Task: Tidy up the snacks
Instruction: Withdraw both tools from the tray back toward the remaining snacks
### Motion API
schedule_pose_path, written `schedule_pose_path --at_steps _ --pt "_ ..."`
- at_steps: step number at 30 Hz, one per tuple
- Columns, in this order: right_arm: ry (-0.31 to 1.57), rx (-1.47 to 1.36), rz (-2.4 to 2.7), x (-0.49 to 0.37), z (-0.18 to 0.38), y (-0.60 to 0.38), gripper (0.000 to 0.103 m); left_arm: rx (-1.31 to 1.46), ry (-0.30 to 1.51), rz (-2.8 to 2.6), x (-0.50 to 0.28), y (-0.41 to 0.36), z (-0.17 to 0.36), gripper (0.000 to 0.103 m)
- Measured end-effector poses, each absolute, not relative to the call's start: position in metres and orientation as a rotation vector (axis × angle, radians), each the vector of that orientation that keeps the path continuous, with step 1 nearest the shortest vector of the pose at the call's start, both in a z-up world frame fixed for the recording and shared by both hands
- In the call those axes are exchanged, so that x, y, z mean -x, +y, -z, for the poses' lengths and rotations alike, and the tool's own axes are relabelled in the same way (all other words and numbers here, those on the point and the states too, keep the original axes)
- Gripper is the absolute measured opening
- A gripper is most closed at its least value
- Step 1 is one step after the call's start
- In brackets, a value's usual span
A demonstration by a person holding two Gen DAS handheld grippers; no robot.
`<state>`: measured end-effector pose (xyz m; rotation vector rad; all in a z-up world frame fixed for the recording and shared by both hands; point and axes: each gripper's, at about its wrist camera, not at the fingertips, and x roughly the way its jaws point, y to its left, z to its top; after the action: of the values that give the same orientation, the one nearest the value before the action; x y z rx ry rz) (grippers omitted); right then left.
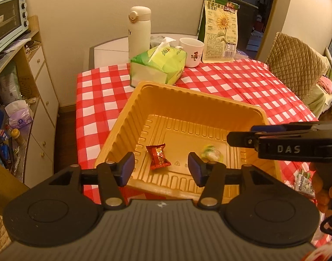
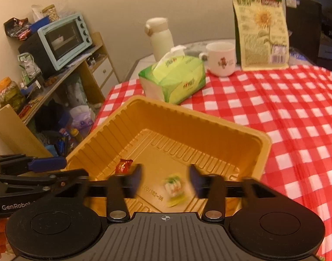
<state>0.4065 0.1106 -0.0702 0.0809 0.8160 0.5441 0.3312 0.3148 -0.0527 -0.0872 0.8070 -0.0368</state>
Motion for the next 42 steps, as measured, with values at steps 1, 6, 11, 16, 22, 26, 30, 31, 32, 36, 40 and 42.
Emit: schedule_pose_path --at_steps 1,6,11,16,22,26,30,31,32,36,40,42 --pt "0.813 -0.082 -0.545 -0.404 0.068 0.108 0.064 0.089 0.806 0.037 -0.329 0.314 0.051 0.054" --pt "0.808 -0.085 -0.551 -0.382 0.056 0.091 0.065 0.085 0.792 0.045 -0.314 0.304 0.042 0.060" --pt "0.796 -0.088 -0.559 -0.355 0.044 0.069 0.068 0.075 0.780 0.062 -0.299 0.289 0.031 0.061" --pt "0.798 -0.113 -0.564 -0.329 0.037 0.043 0.070 0.076 0.769 0.083 -0.277 0.270 0.022 0.063" --pt "0.807 -0.127 -0.562 -0.299 0.034 0.010 0.071 0.072 0.775 0.098 -0.251 0.243 0.015 0.064" --pt "0.809 -0.138 -0.555 -0.280 0.032 -0.014 0.071 0.065 0.778 0.111 -0.234 0.222 0.012 0.064" --pt "0.815 -0.134 -0.553 -0.261 0.031 -0.040 0.071 0.060 0.790 0.121 -0.217 0.198 0.012 0.064" --pt "0.820 -0.132 -0.551 -0.256 0.031 -0.046 0.071 0.058 0.795 0.124 -0.213 0.192 0.012 0.064" --pt "0.825 -0.130 -0.548 -0.251 0.032 -0.053 0.071 0.056 0.800 0.127 -0.209 0.186 0.013 0.064" --pt "0.851 -0.125 -0.533 -0.232 0.037 -0.082 0.071 0.060 0.815 0.135 -0.195 0.163 0.016 0.064" --pt "0.875 -0.125 -0.513 -0.214 0.043 -0.111 0.071 0.063 0.831 0.138 -0.184 0.140 0.020 0.064" --pt "0.887 -0.128 -0.501 -0.208 0.046 -0.125 0.071 0.062 0.840 0.141 -0.180 0.129 0.023 0.064"
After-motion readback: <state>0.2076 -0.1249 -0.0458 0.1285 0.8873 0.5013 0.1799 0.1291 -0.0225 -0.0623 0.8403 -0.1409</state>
